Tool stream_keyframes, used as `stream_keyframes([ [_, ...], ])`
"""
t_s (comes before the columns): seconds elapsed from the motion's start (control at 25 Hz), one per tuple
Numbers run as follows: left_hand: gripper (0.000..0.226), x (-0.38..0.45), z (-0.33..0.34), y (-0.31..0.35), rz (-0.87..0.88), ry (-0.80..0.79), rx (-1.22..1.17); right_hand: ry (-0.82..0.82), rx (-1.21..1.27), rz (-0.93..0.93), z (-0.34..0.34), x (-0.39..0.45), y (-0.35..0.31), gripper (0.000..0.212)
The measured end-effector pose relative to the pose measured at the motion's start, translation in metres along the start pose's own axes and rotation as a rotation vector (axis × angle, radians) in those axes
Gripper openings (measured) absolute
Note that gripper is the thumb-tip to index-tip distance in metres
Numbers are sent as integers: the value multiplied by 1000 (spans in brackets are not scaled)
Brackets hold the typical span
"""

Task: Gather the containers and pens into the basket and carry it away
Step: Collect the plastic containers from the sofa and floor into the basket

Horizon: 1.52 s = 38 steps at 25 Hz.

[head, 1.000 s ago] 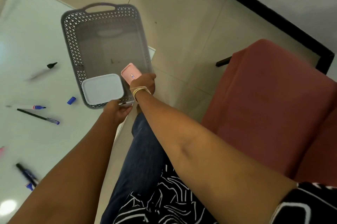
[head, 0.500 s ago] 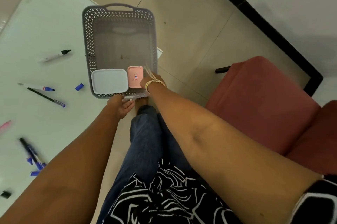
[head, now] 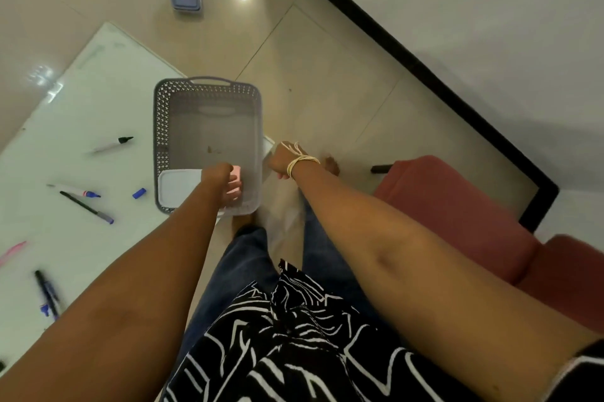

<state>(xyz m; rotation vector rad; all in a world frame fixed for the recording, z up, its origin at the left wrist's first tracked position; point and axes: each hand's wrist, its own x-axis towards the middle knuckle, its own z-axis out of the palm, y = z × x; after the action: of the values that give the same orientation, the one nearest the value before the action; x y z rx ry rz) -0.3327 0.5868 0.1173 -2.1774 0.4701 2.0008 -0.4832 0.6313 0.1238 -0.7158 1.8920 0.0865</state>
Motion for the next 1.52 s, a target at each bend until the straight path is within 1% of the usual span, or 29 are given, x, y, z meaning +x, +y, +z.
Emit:
stream_keyframes([
  [0.08,23,4,27,14,3,26,-24,-34,9,1,-25,20,10,23],
  [0.12,17,8,44,23,31,42,-78,-55,30,10,-39,34,15,23],
  [0.16,17,13,60,33,56,38,-160,-89,54,18,-53,45,20,24],
  [0.2,23,17,75,41,75,22,-232,-125,68,21,-67,55,28,24],
  [0.28,25,13,103,60,86,1,-273,-154,53,20,-100,70,38,28],
  [0.36,16,2,124,77,99,59,-314,-161,32,13,-134,83,42,28],
  [0.44,34,1,139,96,106,88,-355,-155,27,6,-170,95,39,23],
  [0.48,39,0,146,107,97,90,-370,-139,29,0,-189,102,35,21],
  [0.52,38,-3,151,118,96,95,-380,-122,35,-9,-205,109,31,20],
  [0.6,30,-3,160,143,103,83,-394,-86,40,-35,-235,125,16,24],
  [0.64,29,-1,164,159,107,80,-410,-85,27,-48,-247,134,5,25],
  [0.76,41,11,168,204,98,86,-445,-101,-21,-84,-276,164,-35,21],
  [0.96,39,27,154,313,67,96,-459,-141,-32,-72,-318,226,-121,21],
  [1.04,39,31,142,356,101,92,-463,-163,-57,-95,-332,246,-153,19],
  [1.2,40,43,116,443,135,107,-534,-195,-99,-129,-365,288,-225,22],
  [1.28,39,55,110,474,128,107,-559,-225,-179,-156,-373,313,-256,16],
  [1.36,38,78,110,498,105,138,-604,-253,-265,-186,-377,345,-284,15],
  [1.52,36,161,115,530,60,176,-640,-288,-493,-262,-361,441,-326,26],
])
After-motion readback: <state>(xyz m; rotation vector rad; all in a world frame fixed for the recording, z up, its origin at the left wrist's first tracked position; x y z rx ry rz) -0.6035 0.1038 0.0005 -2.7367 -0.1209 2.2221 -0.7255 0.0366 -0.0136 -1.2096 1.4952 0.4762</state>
